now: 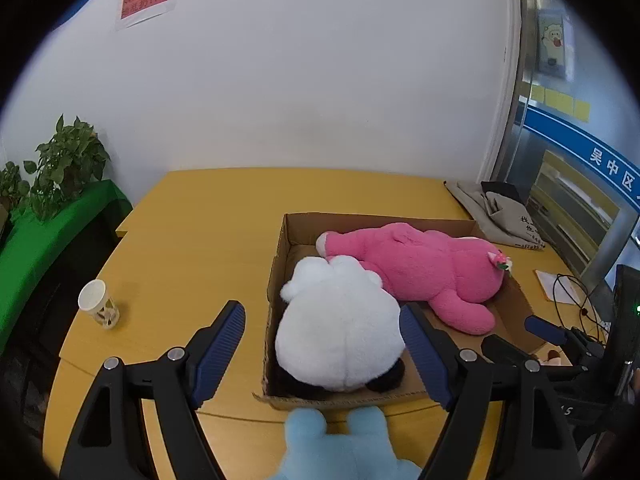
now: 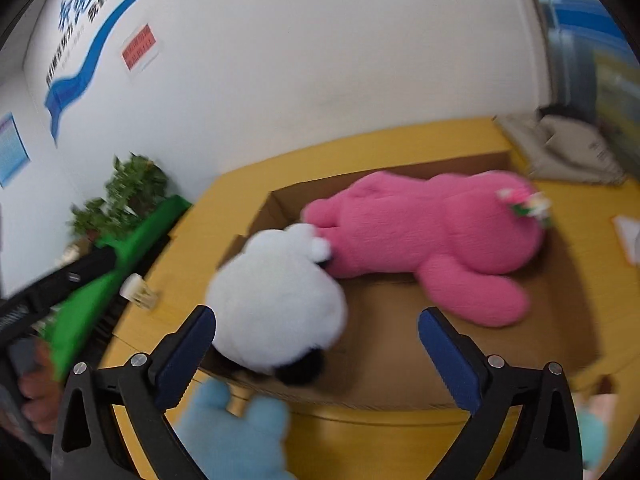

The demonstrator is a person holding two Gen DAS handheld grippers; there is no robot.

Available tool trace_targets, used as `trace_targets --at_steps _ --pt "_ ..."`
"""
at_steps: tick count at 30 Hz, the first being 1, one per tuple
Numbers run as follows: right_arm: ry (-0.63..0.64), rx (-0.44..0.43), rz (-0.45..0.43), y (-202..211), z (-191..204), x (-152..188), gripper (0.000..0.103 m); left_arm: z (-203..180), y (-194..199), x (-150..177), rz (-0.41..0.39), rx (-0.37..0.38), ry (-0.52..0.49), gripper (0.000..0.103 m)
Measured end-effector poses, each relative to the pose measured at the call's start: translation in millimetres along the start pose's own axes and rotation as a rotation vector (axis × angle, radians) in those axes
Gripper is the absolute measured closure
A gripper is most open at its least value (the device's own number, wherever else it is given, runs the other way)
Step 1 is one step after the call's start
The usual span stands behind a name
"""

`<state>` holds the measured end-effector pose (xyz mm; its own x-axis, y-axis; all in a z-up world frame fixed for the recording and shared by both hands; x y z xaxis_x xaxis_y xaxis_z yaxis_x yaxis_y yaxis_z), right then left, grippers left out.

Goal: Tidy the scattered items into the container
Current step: 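Lower the white plush into the box beside the pink bear and release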

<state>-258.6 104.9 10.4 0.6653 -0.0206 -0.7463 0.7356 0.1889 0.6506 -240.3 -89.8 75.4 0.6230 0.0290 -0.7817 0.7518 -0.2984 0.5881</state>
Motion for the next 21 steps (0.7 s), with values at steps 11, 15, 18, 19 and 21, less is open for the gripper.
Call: trace_targets --at_steps 11,15,18,19,21 --pt "0.144 0.156 -0.058 94 -17 36 0.0 -69 28 71 -0.022 0.079 0.003 0.024" --pt "0.17 0.196 -0.123 120 -20 31 0.0 -78 44 72 -0.048 0.061 -0.017 0.024" --pt "0.181 0.213 -0.144 132 -23 31 0.0 -81 52 70 -0.067 0.054 -0.016 0.024" --pt "0.181 0.212 -0.147 133 -24 32 0.0 -82 53 70 -0.066 0.058 -0.013 0.024" --pt "0.181 0.216 -0.149 134 -26 34 0.0 -86 53 71 -0.058 0.061 -0.014 0.024"
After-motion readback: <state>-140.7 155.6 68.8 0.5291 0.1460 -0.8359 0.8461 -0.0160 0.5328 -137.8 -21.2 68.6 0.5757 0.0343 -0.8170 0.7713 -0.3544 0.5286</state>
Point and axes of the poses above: each gripper's, at about its wrist camera, not at the fingertips, and y roughly against the way its jaws point, z to its left, x to its underside, the point moved 8 cm from there along -y, roughly the way its jaws point, and after that the axes turned 10 degrees about x, right-handed, at the moved point
